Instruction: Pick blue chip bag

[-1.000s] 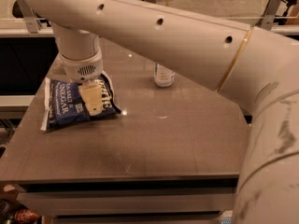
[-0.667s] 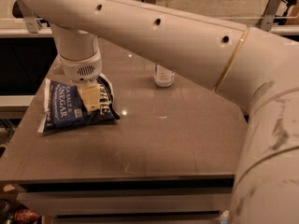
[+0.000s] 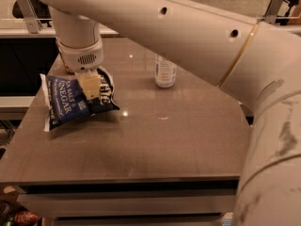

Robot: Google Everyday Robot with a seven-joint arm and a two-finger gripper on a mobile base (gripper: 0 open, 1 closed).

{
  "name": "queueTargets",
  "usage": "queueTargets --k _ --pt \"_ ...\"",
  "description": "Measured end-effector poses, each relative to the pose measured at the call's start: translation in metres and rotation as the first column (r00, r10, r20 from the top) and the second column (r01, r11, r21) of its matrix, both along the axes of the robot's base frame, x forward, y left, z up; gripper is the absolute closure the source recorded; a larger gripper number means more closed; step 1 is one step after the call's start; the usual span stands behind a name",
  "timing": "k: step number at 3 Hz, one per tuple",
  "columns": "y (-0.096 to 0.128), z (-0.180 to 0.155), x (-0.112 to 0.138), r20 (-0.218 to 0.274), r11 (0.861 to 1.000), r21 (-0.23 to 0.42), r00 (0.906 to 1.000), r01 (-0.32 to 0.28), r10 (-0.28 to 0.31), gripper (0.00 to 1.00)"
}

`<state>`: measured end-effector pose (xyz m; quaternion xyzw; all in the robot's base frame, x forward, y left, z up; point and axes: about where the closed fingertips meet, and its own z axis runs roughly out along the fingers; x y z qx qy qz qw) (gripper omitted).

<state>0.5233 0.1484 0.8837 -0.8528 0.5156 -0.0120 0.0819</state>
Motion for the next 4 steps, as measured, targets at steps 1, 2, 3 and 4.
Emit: queueTargets --k 1,2,3,4 --pt "0.001 0.018 0.003 0.011 1.0 0.005 0.9999 -0.01 0.01 1.0" --pt "0.009 0.05 0.007 0.027 0.999 0.028 0.9989 -0.039 0.038 1.0" --pt "0.01 0.055 0.008 0.029 0.998 0.037 0.9986 -0.046 0.045 1.0" --pt "0.01 0.055 0.008 0.03 0.998 0.038 0.9985 -0.046 0.045 1.0"
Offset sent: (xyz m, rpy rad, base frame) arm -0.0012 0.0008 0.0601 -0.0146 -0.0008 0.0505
